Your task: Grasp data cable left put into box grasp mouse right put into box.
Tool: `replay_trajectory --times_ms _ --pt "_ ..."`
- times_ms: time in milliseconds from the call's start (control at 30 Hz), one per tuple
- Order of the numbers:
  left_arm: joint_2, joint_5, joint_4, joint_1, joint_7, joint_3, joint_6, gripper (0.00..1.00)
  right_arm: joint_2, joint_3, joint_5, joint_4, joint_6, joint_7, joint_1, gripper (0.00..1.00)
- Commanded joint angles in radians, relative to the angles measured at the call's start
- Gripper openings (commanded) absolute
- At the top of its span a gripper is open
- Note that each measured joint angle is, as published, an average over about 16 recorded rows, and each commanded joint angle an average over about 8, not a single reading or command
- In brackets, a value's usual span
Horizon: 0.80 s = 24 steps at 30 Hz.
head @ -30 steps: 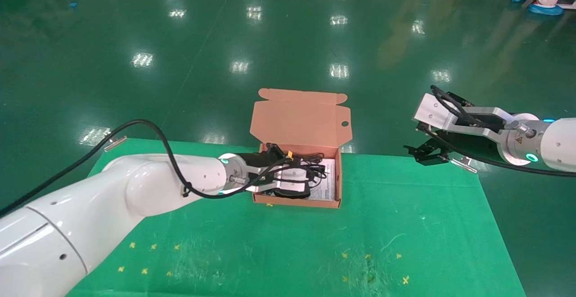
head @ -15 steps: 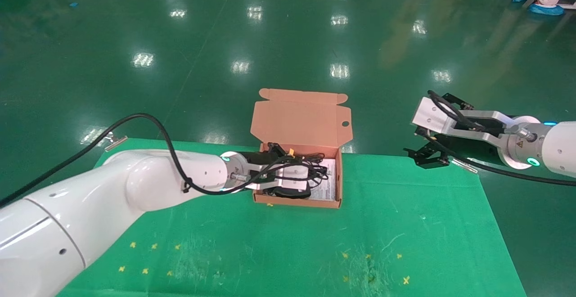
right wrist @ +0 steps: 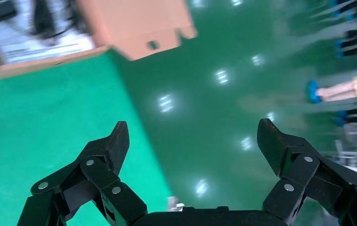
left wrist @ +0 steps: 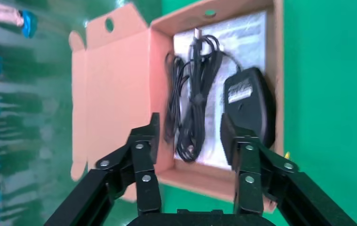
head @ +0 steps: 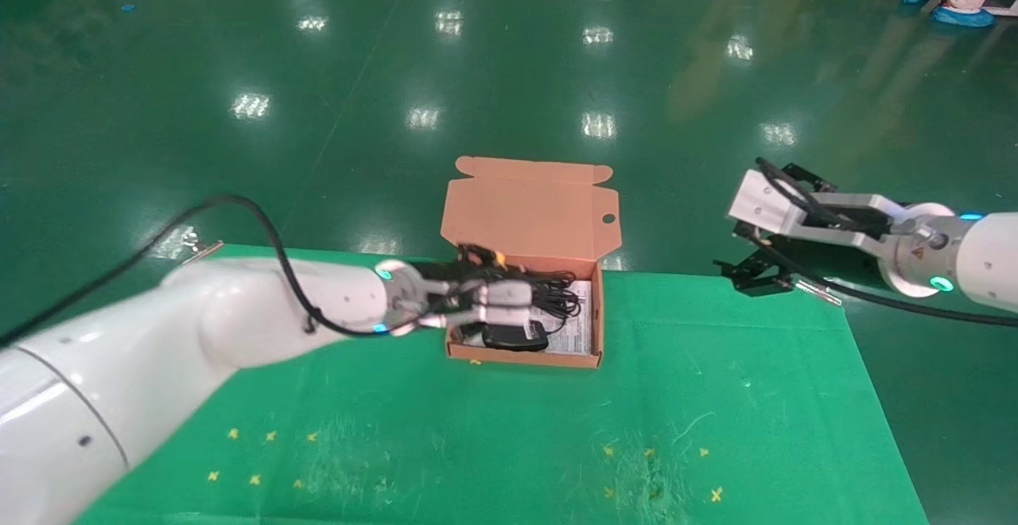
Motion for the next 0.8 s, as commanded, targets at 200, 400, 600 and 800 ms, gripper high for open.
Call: replay_trajectory --times_ms 200,400,600,800 --pt "-0.034 -0.005 0.012 -0.054 -0.024 -0.019 -0.011 1.00 0.006 0.013 -0.019 -0.009 0.009 0.000 0.027 1.00" --pt "-0.063 0.001 0.069 -0.135 -0.066 -0.051 -0.050 1.00 0.009 0.027 -0.051 -0.017 0.014 -0.008 0.068 1.00" --pt "-0.077 0.006 0.113 -0.174 -0.104 -0.079 -0.075 1.00 0.007 0.047 -0.062 -0.018 -0.029 -0.031 0.083 1.00" --pt "-0.139 -0.086 0.058 -0.118 -0.114 -0.171 0.018 1.00 0.011 0.160 0.044 -0.012 -0.129 -0.085 0.006 1.00"
